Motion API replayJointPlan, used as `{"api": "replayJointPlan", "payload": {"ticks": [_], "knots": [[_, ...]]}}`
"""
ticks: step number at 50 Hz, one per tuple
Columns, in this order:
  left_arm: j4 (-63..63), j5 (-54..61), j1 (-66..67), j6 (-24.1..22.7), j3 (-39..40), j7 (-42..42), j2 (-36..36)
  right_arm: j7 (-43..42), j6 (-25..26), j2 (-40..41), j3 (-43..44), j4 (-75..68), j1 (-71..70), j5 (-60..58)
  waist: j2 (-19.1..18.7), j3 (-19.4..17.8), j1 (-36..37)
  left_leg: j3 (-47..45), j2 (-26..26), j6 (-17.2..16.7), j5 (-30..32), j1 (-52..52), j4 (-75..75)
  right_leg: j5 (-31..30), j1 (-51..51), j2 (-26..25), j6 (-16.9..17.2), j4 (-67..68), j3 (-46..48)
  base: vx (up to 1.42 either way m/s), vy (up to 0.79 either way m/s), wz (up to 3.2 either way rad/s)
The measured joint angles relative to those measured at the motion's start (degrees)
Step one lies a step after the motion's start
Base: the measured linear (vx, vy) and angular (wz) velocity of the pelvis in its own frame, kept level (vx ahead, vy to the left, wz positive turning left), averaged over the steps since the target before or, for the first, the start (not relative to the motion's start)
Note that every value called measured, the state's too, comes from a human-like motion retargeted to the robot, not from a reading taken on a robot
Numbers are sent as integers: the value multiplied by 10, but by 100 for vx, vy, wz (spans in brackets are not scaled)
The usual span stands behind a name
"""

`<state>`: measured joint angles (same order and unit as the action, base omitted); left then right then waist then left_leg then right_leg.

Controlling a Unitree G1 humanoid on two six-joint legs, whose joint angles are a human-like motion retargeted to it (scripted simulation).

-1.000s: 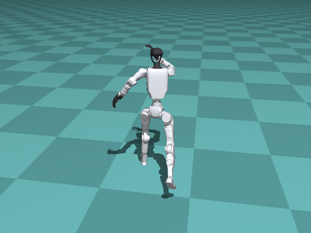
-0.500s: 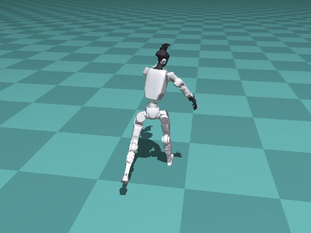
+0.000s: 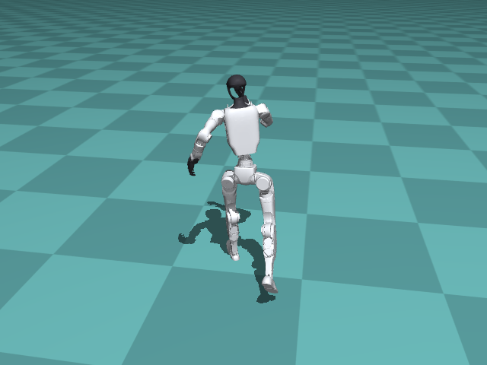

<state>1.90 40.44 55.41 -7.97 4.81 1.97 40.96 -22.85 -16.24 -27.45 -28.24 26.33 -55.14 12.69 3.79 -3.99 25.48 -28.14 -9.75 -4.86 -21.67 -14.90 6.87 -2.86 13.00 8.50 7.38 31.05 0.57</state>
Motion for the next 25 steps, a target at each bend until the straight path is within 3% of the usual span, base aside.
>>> {"api": "replayJointPlan", "payload": {"ticks": [2, 3, 5, 7, 10, 12, 15, 18, 20, 22, 25], "knots": [[-42, -49, -86, -13, -19, 62, -55, 24, 6, 16, 21, 7, 79, 1, -15, -21, -33, 46, 4, 36, 24, 13, 28, 54, -45, 22, -43, 202, 51, 132, 39, 109], [-60, -72, -143, -17, -26, 94, -82, 48, 11, 18, 34, 2, 123, 2, -6, -35, -55, 74, 20, 80, 11, 2, 77, 90, -79, 46, -61, 302, 59, 123, 31, 153], [-80, -117, -278, -14, -22, 148, -126, 83, 24, 13, 66, -32, 231, -19, 23, -70, -100, 120, 56, 159, -72, -33, 225, 167, -148, 75, -78, 472, 38, 117, 21, 182], [-73, -154, -455, -7, 3, 176, -167, 82, 35, 13, 122, -87, 372, -68, 35, -101, -131, 144, 71, 170, -145, -50, 342, 223, -225, 65, -75, 583, 8, 115, 10, 176], [15, -106, -723, -37, 25, 197, -239, 68, 22, 46, 222, -136, 588, -28, 12, -128, -192, 186, 78, 152, -189, -19, 382, 264, -337, 56, -78, 631, 18, 116, 3, 171], [108, -68, -862, -72, 5, 201, -236, 73, 8, 32, 279, -138, 696, 12, -15, -131, -265, 229, 74, 140, -180, 21, 349, 276, -392, 67, -83, 568, 61, 118, -6, 183], [227, -58, -1010, -92, -18, 152, -150, 108, 2, -41, 348, -143, 834, 15, -57, -122, -370, 288, 49, 88, -111, 95, 246, 258, -430, 77, -75, 365, 140, 121, -22, 162], [289, -37, -1099, -116, -44, 142, -72, 172, 16, -124, 398, -137, 951, 15, -90, -107, -472, 351, 24, 30, 1, 170, 128, 177, -395, 65, -24, 31, 204, 125, -41, 193], [315, -29, -1135, -144, -72, 165, -35, 205, 27, -170, 425, -125, 1021, 20, -88, -105, -543, 365, 15, 3, 60, 220, 82, 125, -354, 77, 29, -180, 213, 126, -59, 254], [316, -35, -1152, -155, -95, 182, -6, 215, 28, -196, 446, -109, 1083, 37, -74, -109, -590, 305, -24, -15, 83, 266, 73, 138, -341, 103, 71, -282, 195, 117, -79, 233], [296, -35, -1130, -145, -117, 188, 8, 218, 26, -202, 450, -93, 1139, 53, -56, -111, -601, 202, -106, -20, 80, 307, 123, 177, -339, 125, 76, -325, 179, 103, -98, 145]]}}
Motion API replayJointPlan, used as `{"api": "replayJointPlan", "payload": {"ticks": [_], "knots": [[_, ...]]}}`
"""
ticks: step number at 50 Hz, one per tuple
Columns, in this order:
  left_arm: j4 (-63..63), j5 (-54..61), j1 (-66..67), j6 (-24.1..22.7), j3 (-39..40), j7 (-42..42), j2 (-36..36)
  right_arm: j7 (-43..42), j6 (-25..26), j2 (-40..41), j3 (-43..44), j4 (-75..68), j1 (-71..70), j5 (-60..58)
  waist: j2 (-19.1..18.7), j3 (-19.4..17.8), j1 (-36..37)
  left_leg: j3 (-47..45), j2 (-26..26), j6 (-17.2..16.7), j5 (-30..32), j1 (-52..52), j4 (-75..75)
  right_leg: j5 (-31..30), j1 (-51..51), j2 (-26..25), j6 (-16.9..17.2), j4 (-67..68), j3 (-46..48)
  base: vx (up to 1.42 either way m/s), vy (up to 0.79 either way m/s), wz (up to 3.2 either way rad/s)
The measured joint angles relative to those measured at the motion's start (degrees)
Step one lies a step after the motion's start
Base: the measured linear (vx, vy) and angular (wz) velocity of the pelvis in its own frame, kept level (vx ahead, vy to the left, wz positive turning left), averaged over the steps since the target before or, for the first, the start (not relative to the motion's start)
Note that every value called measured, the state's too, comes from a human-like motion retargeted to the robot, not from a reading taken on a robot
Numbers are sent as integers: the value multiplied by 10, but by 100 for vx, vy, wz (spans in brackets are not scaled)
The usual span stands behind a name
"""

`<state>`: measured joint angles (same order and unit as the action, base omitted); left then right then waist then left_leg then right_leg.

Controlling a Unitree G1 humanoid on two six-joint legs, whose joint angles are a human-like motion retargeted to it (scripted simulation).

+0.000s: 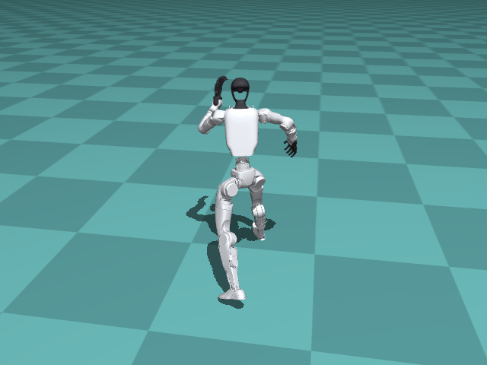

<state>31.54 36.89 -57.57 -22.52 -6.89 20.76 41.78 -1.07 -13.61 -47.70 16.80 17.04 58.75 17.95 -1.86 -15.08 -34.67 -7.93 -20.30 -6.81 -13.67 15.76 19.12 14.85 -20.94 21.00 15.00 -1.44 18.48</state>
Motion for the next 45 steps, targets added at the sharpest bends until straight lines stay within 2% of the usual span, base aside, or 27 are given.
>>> {"api": "replayJointPlan", "payload": {"ticks": [3, 4, 5, 7, 10, 12, 15, 18, 22, 25, 28, 30, 32, 35, 38, 40, 43, 45], "knots": [[-82, -39, 79, 44, 1, -50, -38, 7, 8, -8, -4, -10, -25, 16, 19, -52, 32, 54, -31, 40, -98, -47, 284, -109, 34, 36, 0, 71, 30, 86, -73, 58], [-114, -64, 122, 61, 1, -50, -57, -1, 11, -7, -23, -29, -60, 15, 12, -74, 47, 79, -34, 58, -124, -66, 369, -110, 15, 46, -2, 158, 23, 85, -44, 25], [-149, -91, 170, 79, 1, -42, -80, -14, 15, -6, -47, -53, -103, 13, 2, -100, 63, 103, -35, 77, -148, -83, 450, -90, -16, 57, -6, 273, 6, 74, -40, -4], [-249, -132, 271, 97, 3, -2, -146, -81, 13, -26, -145, -145, -277, -26, -34, -134, 92, 138, -33, 93, -197, -160, 596, -14, -48, 37, -31, 382, 11, 60, -40, -26], [-339, -91, 452, 95, 3, 1, -226, -166, 11, -29, -264, -243, -561, -136, -54, -139, 134, 122, 23, 128, -268, -269, 725, 37, -74, 42, -63, 466, 11, 51, -28, -15], [-319, -99, 565, 95, -18, -34, -208, -192, 11, 10, -287, -238, -695, -111, -56, -132, 187, 69, 65, 144, -289, -321, 738, 50, -63, 44, -84, 473, 19, 43, -18, -13], [-255, -96, 698, 95, -57, -78, -125, -224, 11, 57, -324, -208, -836, -58, -49, -99, 290, -18, 111, 151, -291, -393, 672, 51, -34, 46, -99, 457, 37, 43, -15, 22], [-207, -32, 807, 106, -28, -117, -56, -218, 11, 81, -357, -167, -899, -34, -31, -43, 364, -90, 122, 159, -279, -451, 526, 25, 27, 36, -106, 383, 81, 48, -10, 119], [-135, 31, 909, 117, 42, -139, -11, -169, 3, 133, -356, -56, -860, -7, 3, 36, 427, -200, 143, 160, -216, -440, 234, -69, 121, 0, -108, 263, 126, 54, 4, 189], [-78, 52, 936, 120, 55, -158, -10, -123, -8, 183, -346, 53, -815, -18, 8, 74, 447, -298, 173, 134, -163, -374, 31, -153, 170, -40, -98, 247, 67, 61, 14, 238], [-28, -31, 924, 118, 64, -167, -21, -88, -19, 226, -329, 154, -792, -83, -11, 91, 425, -387, 188, 109, -83, -315, -48, -187, 188, -117, -80, 309, -72, 61, 9, 296], [-2, -137, 894, 109, 72, -144, -22, -84, -27, 251, -332, 208, -780, -112, -28, 97, 411, -410, 190, 107, -89, -290, -63, -161, 174, -155, -69, 412, -119, 56, 8, 280], [4, -213, 837, 102, 60, -118, -32, -83, -36, 270, -359, 238, -781, -101, -33, 97, 404, -370, 193, 128, -182, -282, -53, -97, 138, -137, -76, 570, -109, 49, 10, 245], [-59, -275, 693, 96, -4, -94, -86, -93, -55, 264, -405, 224, -808, -113, -18, 76, 384, -257, 200, 193, -329, -306, 60, 17, 77, -80, -104, 815, -124, 40, 8, 263], [-156, -357, 477, 91, -54, -78, -124, -170, -65, 191, -366, 142, -790, -332, -20, 36, 349, -175, 217, 217, -363, -328, 168, 81, 18, -59, -122, 995, -156, 34, 14, 349], [-166, -399, 328, 90, -70, -70, -116, -252, -54, 159, -298, 91, -722, -404, -40, 14, 318, -112, 233, 212, -363, -318, 187, 116, -21, -71, -122, 1073, -171, 44, 24, 379], [-127, -388, 128, 107, -77, -31, -48, -305, -59, 156, -173, 52, -574, -247, -98, -14, 251, -12, 217, 162, -341, -251, 137, 155, -80, -124, -136, 1095, -155, 63, 30, 339], [-117, -358, 25, 117, -78, 14, 0, -256, -61, 122, -90, 35, -462, -151, -136, -25, 187, 64, 203, 130, -269, -197, 62, 163, -121, -133, -156, 1049, -115, 80, 33, 329]]}}
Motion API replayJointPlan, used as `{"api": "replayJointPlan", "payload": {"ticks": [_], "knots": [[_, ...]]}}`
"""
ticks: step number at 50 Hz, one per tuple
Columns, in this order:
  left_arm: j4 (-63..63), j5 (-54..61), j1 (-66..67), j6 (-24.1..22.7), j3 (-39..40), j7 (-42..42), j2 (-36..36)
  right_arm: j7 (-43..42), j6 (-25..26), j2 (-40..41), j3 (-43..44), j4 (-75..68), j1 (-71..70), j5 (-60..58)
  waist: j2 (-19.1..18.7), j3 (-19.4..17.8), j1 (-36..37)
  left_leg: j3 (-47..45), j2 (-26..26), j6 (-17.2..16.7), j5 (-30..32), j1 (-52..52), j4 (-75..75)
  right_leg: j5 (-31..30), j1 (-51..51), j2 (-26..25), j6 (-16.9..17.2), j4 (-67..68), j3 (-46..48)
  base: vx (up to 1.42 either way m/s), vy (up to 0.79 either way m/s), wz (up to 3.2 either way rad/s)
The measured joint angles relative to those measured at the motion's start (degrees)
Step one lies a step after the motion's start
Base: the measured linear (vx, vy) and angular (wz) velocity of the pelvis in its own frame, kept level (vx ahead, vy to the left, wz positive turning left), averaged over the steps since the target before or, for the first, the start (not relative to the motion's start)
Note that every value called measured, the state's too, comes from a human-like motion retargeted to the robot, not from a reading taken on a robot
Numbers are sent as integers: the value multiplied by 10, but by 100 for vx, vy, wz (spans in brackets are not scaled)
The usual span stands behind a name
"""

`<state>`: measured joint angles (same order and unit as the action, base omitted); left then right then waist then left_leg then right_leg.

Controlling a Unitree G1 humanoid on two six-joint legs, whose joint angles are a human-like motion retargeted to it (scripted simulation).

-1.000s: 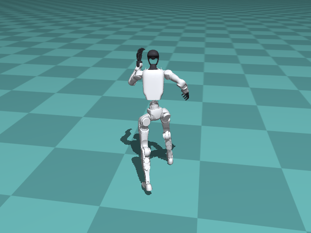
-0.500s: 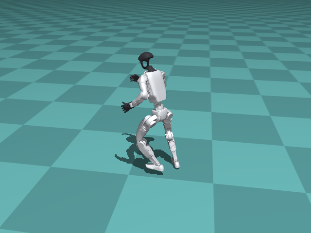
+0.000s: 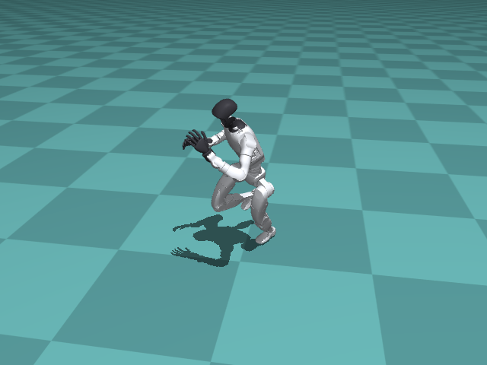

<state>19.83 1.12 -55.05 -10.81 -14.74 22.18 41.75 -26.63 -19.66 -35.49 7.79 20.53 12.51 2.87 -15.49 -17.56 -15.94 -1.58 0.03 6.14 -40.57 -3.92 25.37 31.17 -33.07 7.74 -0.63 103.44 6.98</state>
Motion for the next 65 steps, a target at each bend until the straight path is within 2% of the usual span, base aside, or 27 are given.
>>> {"api": "replayJointPlan", "payload": {"ticks": [5, 8, 10, 12, 15, 17, 20, 22, 25, 27, 30, 32, 35, 37, 38, 40, 42, 44, 46, 48, 51, 53, 55, 58, 60, 62, 65], "knots": [[-38, 72, -161, -33, -12, 56, 76, 169, 47, -120, 103, -101, 235, 26, -74, -8, -156, 113, -66, -155, 342, 93, -183, -14, -26, 20, -27, -333, 168, 101, 20, 317], [-72, 48, -206, -22, -18, 56, 87, 232, 90, -111, 91, -201, 318, 89, -76, 21, -191, 115, -73, -192, 456, 129, -225, -60, 11, 17, 22, -636, 225, 115, -8, 288], [-90, 73, -217, -22, -18, 43, 65, 247, 111, -84, 80, -268, 336, 121, -45, 32, -188, 83, -60, -164, 435, 173, -216, -75, 59, 18, 76, -824, 215, 119, -25, 258], [-84, 91, -176, -22, -2, 20, 34, 242, 122, -48, 72, -291, 321, 115, 9, 14, -164, 49, -35, -105, 351, 209, -118, -95, 118, 34, 106, -892, 159, 119, -35, 176], [-54, 65, -8, -27, 52, -5, 13, 220, 114, -12, 31, -280, 236, 109, 60, -30, -115, 32, -10, -19, 202, 122, 252, -67, 169, 58, 74, -794, 110, 107, -39, 76], [-50, 11, 161, -30, 101, 69, 12, 189, 97, -21, -21, -291, 124, 107, 46, -37, -73, 13, -41, -19, 120, -26, 542, 17, 145, 54, 27, -674, 119, 98, -36, 30], [-30, -61, 466, -13, 201, 130, 17, 139, 83, -31, -56, -262, -71, 71, 65, 4, 22, -44, -57, -6, 64, -220, 815, 89, 140, 64, 12, -617, 109, 109, -34, -33], [30, -48, 673, -16, 269, 128, 54, 100, 77, -7, -11, -154, -162, 73, 113, 52, 126, -95, -39, 4, 60, -332, 873, 78, 159, 73, 34, -659, 76, 127, -24, -112], [84, 43, 913, -38, 318, 77, 121, 61, 74, -5, 40, 21, -259, 83, 200, 121, 295, -155, -10, 45, 68, -479, 817, -46, 207, 95, 73, -779, 26, 139, -4, -105], [81, 96, 1026, -46, 344, -4, 133, 57, 74, -60, 34, 107, -298, 64, 252, 147, 385, -181, -9, 70, 82, -523, 697, -203, 254, 115, 99, -871, 1, 153, 15, -81], [75, 154, 1161, -43, 418, -126, 100, 59, 70, -162, -27, 199, -352, 64, 290, 149, 484, -215, -43, 49, 117, -490, 456, -382, 346, 137, 134, -977, -28, 163, 26, -110], [69, 197, 1194, -35, 449, -159, 63, 50, 64, -209, -104, 219, -412, 86, 290, 142, 510, -231, -67, 13, 141, -421, 247, -389, 407, 140, 119, -977, -29, 164, 34, -96], [55, 189, 1171, -36, 446, -126, 39, 38, 57, -226, -189, 194, -467, 110, 240, 109, 507, -238, -88, -73, 174, -237, -100, -332, 513, 98, 115, -860, -75, 168, 43, -28], [38, 114, 1111, -35, 414, -102, 52, 52, 60, -207, -185, 156, -433, 131, 199, 88, 474, -201, -107, -105, 200, -157, -170, -273, 539, 67, 110, -665, -68, 166, 46, 92], [23, 80, 1065, -29, 383, -93, 58, 64, 65, -188, -177, 133, -407, 136, 196, 77, 450, -176, -104, -95, 200, -144, -150, -239, 528, 78, 94, -544, -45, 157, 40, 150], [-17, 36, 941, -15, 303, -67, 59, 71, 82, -133, -169, 71, -354, 127, 220, 54, 385, -134, -76, -42, 125, -165, -11, -157, 476, 143, 49, -295, -9, 148, 31, 178], [-70, -78, 770, -29, 227, -78, 46, 75, 31, -62, -151, -5, -284, 155, 249, 41, 299, -101, -58, 18, 21, -194, 143, -75, 406, 174, 10, -95, -14, 143, 17, 168], [-75, -135, 578, -19, 163, -58, 19, 105, 46, -17, -159, -84, -190, 125, 242, 49, 223, -85, -66, 16, -28, -175, 180, -24, 304, 150, -4, 42, -40, 143, 3, 109], [-62, -163, 373, -7, 108, -21, -13, 158, 47, -10, -156, -113, -67, 132, 210, 69, 148, -70, -88, -4, -31, -134, 139, -1, 182, 104, -5, 99, -43, 145, -6, 85], [-35, -163, 191, 8, 72, 39, -25, 205, 44, -42, -131, -114, 68, 155, 164, 87, 59, -50, -113, -36, 11, -83, 57, 0, 63, 67, 3, 75, -14, 147, -15, 117], [-5, -124, -30, 12, 27, 101, 18, 278, 58, -103, -26, -122, 259, 161, 87, 95, -81, -5, -157, -88, 170, -28, -64, -44, -70, 64, 3, -94, 58, 148, -32, 152], [-5, 47, -162, -45, -19, 106, 66, 285, 60, -150, 28, -143, 361, 158, 44, 92, -138, 9, -190, -110, 318, -3, -126, -95, -108, 70, 34, -282, 113, 152, -53, 102], [-14, 158, -238, -92, -56, 114, 96, 304, 68, -168, 67, -163, 436, 157, 25, 85, -179, -3, -208, -139, 414, 31, -164, -145, -102, 75, 57, -508, 152, 158, -61, 77], [-34, 233, -231, -125, -55, 128, 110, 327, 84, -163, 102, -165, 493, 166, 53, 63, -205, -6, -181, -130, 402, 113, -119, -180, -10, 88, 111, -848, 147, 168, -70, 83], [-50, 207, -151, -102, -12, 98, 131, 334, 93, -161, 107, -151, 495, 168, 82, 33, -198, 20, -156, -123, 364, 162, -5, -156, 67, 100, 136, -966, 135, 170, -77, 25], [-67, 135, 5, -61, 57, 46, 149, 332, 94, -160, 97, -135, 461, 175, 93, 7, -164, 32, -138, -108, 313, 157, 194, -155, 125, 110, 132, -979, 143, 163, -73, -50], [-112, 51, 335, -14, 191, 8, 120, 292, 87, -165, 56, -137, 333, 202, 69, -31, -93, -2, -153, -48, 207, 86, 533, -153, 147, 106, 85, -872, 121, 153, -59, -125]]}}
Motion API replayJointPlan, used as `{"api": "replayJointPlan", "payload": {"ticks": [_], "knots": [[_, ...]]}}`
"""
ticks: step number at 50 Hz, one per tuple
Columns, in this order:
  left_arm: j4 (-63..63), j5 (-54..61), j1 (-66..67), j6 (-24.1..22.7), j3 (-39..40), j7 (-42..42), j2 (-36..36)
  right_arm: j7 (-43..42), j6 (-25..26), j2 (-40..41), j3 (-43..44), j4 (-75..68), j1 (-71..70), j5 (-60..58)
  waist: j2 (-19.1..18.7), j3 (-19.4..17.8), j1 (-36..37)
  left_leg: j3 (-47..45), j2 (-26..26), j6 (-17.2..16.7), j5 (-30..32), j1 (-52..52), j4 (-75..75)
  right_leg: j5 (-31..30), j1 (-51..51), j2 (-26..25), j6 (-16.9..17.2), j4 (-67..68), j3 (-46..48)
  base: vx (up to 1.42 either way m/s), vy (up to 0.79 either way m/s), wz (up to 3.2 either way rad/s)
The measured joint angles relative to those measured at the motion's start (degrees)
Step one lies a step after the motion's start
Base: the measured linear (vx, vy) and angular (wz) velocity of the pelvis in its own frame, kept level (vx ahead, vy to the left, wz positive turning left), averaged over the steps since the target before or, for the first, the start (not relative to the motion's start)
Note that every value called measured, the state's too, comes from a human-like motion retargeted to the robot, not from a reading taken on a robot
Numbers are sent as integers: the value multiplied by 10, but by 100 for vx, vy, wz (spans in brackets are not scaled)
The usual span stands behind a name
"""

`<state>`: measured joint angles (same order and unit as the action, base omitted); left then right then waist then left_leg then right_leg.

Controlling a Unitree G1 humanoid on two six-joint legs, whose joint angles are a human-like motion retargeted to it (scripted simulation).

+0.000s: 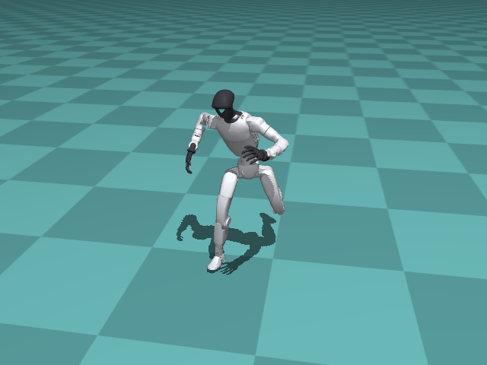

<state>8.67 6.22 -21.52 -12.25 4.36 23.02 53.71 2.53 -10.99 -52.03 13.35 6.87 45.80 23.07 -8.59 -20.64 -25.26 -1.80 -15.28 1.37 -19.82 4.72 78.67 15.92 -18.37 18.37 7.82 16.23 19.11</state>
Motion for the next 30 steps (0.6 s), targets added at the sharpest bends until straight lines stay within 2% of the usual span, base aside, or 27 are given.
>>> {"api": "replayJointPlan", "payload": {"ticks": [2, 4, 5, 7, 8, 10, 12, 13, 15, 16, 18, 20, 22, 23, 25, 27, 28, 30], "knots": [[-73, 19, 211, 20, 58, 14, -83, -57, 0, -11, -70, -14, -168, 7, -20, -20, 51, -28, -12, 34, -78, -59, 186, 104, -27, -17, -40, 147, -45, 151, -44, -180], [-156, 54, 376, 36, 85, 7, -164, -102, 3, -2, -170, -15, -389, 2, -16, -11, 100, -53, 5, 59, -129, -147, 323, 173, -30, -24, -60, 221, -76, 152, -30, -153], [-195, 66, 442, 44, 86, -1, -192, -116, 2, 18, -213, -5, -496, -2, -9, 3, 130, -67, 17, 73, -146, -199, 373, 190, -18, -25, -67, 227, -87, 153, -18, -125], [-217, 101, 545, 44, 69, -7, -200, -141, 0, 88, -272, 27, -681, -15, 20, 48, 215, -103, 44, 93, -150, -321, 399, 177, 22, -24, -77, 179, -109, 155, -6, -123], [-208, 131, 591, 41, 57, -9, -191, -158, 1, 119, -290, 48, -758, -27, 37, 70, 266, -122, 54, 97, -142, -378, 383, 153, 47, -21, -80, 144, -122, 158, 8, -132], [-174, 198, 679, 29, 47, -31, -168, -192, -3, 153, -323, 86, -901, -53, 77, 110, 367, -159, 54, 94, -119, -472, 307, 67, 98, -9, -73, 67, -149, 163, 21, -140], [-153, 227, 762, 27, 63, -87, -161, -217, 0, 135, -365, 126, -1016, -103, 120, 136, 454, -192, 35, 79, -97, -515, 172, -68, 144, 12, -45, -4, -179, 168, 36, -149], [-150, 234, 799, 26, 79, -119, -165, -229, -2, 124, -396, 143, -1063, -135, 141, 147, 488, -208, 24, 68, -87, -518, 89, -141, 168, 23, -22, -38, -191, 171, 43, -138], [-155, 244, 845, 28, 116, -172, -181, -246, -1, 101, -461, 177, -1142, -206, 176, 158, 536, -239, 5, 45, -66, -497, -105, -243, 219, 42, 19, -85, -200, 173, 49, -102], [-160, 251, 846, 29, 131, -178, -186, -255, -3, 99, -486, 189, -1161, -226, 185, 161, 544, -257, -1, 34, -56, -471, -220, -252, 244, 45, 23, -87, -194, 174, 56, -54], [-170, 257, 826, 30, 152, -167, -191, -268, -11, 102, -517, 205, -1163, -246, 188, 161, 548, -288, -7, 3, -38, -403, -450, -241, 297, 37, 19, -57, -189, 176, 63, -12], [-174, 235, 775, 30, 154, -143, -186, -261, -19, 103, -510, 215, -1108, -249, 165, 140, 538, -295, -11, -34, -26, -318, -628, -206, 346, 6, 10, 45, -202, 176, 67, 26], [-164, 186, 709, 31, 139, -124, -176, -235, -19, 95, -484, 212, -1012, -252, 143, 114, 514, -263, -19, -47, -5, -259, -671, -168, 351, -21, -3, 236, -211, 171, 63, 60], [-155, 162, 668, 30, 126, -111, -168, -222, -17, 89, -469, 204, -958, -251, 142, 99, 498, -240, -18, -43, 17, -242, -657, -148, 336, -20, -15, 347, -206, 163, 55, 84], [-142, 135, 558, 31, 82, -76, -149, -219, -1, 79, -449, 163, -844, -256, 166, 66, 454, -195, 6, 2, -5, -243, -548, -93, 292, 19, -43, 561, -190, 153, 48, 121], [-147, 39, 405, 14, 26, -61, -123, -228, -16, 89, -434, 90, -705, -206, 204, 36, 392, -156, 36, 57, -111, -263, -398, -31, 240, 51, -48, 724, -175, 144, 34, 177], [-155, -24, 306, 18, -11, -50, -115, -221, -20, 100, -425, 36, -628, -181, 213, 27, 365, -140, 45, 61, -149, -264, -354, 2, 208, 49, -60, 784, -170, 140, 22, 183], [-139, -82, 114, 31, -76, -26, -123, -186, -9, 117, -417, -81, -489, -146, 213, 24, 312, -118, 54, 47, -185, -240, -336, 44, 118, 37, -88, 862, -157, 139, 10, 165]]}}
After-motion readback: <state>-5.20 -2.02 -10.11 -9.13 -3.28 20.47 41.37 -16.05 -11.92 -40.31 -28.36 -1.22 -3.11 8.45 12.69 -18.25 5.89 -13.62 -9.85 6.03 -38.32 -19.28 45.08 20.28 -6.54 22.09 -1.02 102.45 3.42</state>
